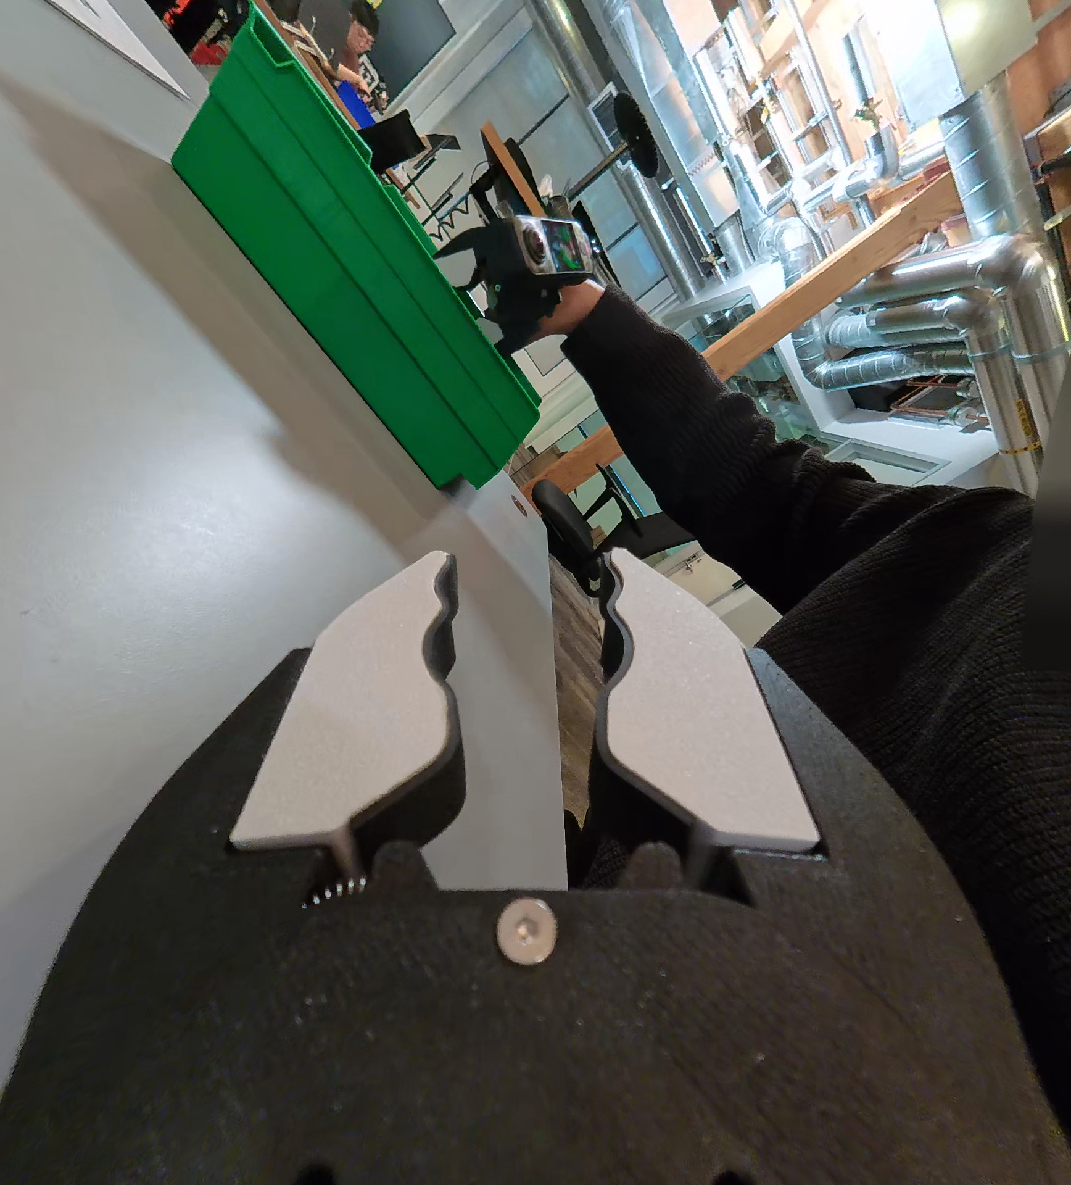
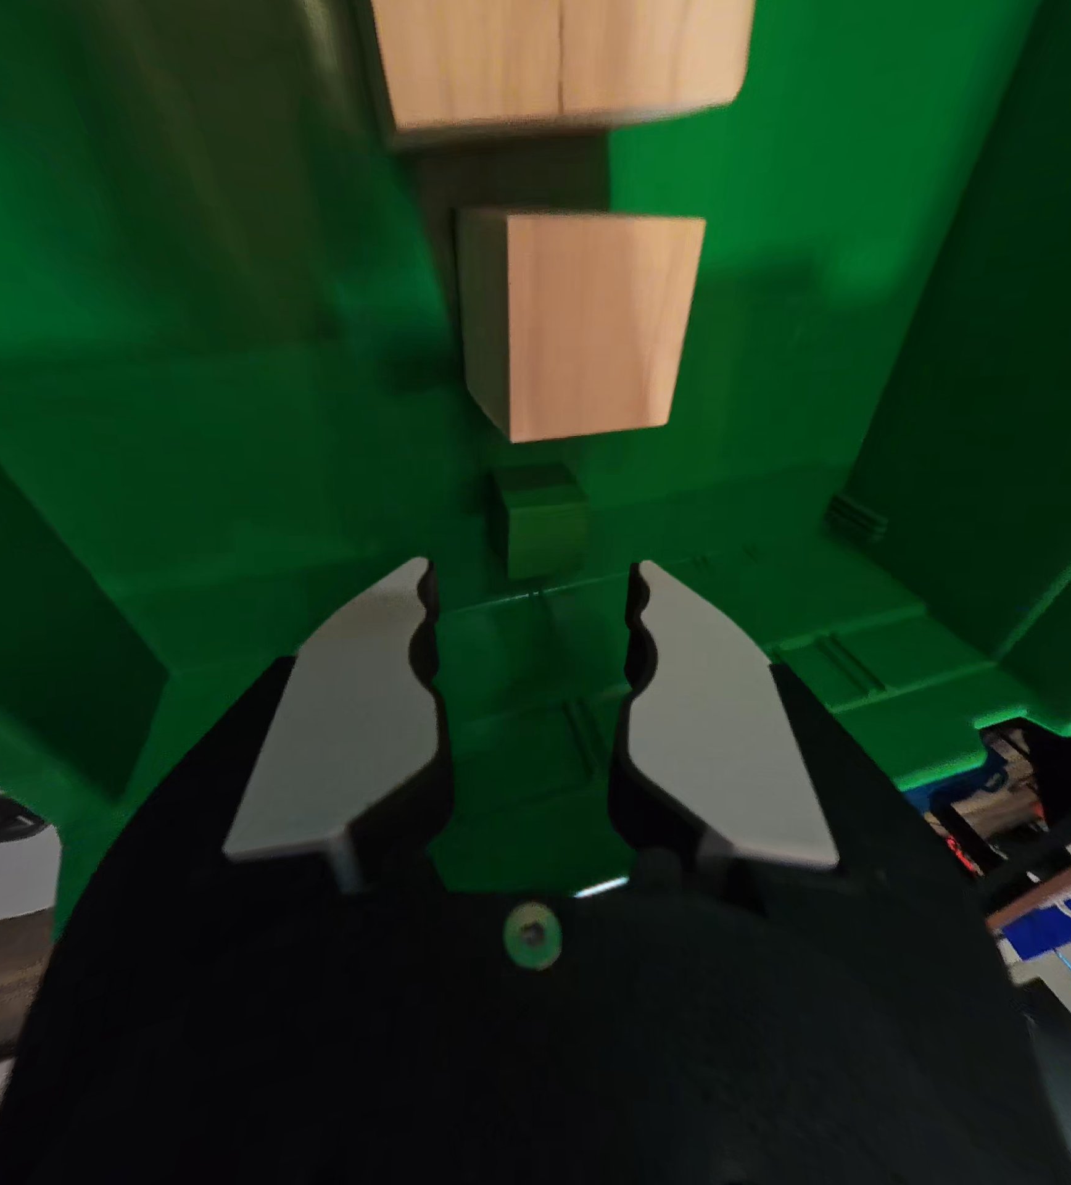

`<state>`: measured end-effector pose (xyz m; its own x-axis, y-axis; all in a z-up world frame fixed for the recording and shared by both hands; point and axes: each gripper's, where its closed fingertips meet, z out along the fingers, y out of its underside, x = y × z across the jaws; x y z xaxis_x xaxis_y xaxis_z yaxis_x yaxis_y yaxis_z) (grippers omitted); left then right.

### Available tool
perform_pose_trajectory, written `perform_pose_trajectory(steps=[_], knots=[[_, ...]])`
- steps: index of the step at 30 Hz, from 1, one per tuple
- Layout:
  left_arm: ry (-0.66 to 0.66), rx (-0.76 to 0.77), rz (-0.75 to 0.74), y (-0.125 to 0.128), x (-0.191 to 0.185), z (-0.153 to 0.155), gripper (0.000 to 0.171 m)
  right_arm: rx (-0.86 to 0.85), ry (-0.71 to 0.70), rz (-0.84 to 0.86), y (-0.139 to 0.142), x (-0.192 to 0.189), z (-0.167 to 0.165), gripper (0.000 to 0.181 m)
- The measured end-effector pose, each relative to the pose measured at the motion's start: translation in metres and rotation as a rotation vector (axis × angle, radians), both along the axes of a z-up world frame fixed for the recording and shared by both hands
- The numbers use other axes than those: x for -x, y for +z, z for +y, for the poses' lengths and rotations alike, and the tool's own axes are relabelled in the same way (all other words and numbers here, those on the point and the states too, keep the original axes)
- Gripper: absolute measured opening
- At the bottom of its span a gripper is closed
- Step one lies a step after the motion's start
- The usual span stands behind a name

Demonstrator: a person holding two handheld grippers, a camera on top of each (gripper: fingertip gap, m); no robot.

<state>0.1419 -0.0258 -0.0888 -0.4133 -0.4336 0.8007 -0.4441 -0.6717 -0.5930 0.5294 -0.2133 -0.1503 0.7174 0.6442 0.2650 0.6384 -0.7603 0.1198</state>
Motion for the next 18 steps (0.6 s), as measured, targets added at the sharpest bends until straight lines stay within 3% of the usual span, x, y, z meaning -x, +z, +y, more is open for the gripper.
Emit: perform_pose_trajectory(steps=[4, 8, 18], knots=[[-0.001, -0.003, 0.003, -0.001, 0.0, -0.001, 0.043, 0.032, -0.001, -0.002, -0.009, -0.003, -0.001, 0.053], [0.005, 0.001, 0.004, -0.002, 0.0, 0.0, 0.043, 0.037, 0.016, -0.002, -0.013, -0.004, 0.007, 0.031], [0.005, 0.014, 0.007, -0.002, 0.0, 0.003, 0.043, 0.011, 0.048, -0.004, -0.016, -0.002, 0.02, 0.03]])
